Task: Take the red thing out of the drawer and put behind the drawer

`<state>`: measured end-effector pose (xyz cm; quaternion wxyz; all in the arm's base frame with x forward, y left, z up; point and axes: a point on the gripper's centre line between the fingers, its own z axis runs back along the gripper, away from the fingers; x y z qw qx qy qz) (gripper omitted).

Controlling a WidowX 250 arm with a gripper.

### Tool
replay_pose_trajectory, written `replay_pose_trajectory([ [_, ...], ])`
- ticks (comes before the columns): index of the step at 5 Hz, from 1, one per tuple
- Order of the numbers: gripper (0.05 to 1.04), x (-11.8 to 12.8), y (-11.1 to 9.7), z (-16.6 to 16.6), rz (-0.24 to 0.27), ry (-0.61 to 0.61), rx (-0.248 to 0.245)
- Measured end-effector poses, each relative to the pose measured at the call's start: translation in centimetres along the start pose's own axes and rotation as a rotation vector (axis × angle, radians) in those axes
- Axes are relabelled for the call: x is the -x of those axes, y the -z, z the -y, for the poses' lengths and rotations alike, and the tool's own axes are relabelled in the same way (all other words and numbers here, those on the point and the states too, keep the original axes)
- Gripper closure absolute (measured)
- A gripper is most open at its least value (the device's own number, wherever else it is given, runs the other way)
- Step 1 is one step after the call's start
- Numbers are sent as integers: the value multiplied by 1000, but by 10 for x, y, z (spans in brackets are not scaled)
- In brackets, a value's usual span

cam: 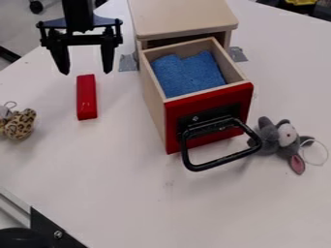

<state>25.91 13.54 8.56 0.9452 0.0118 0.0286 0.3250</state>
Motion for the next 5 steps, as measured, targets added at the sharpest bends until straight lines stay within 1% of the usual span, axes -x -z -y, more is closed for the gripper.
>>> replay_pose_trajectory([
  [1, 88, 2, 9, -2, 30, 66, 34],
  [2, 88, 4, 9, -11, 85, 107, 70],
  [3, 88, 8, 11, -10, 137, 164, 92],
  [5, 88, 7, 10, -9, 145, 171, 93],
])
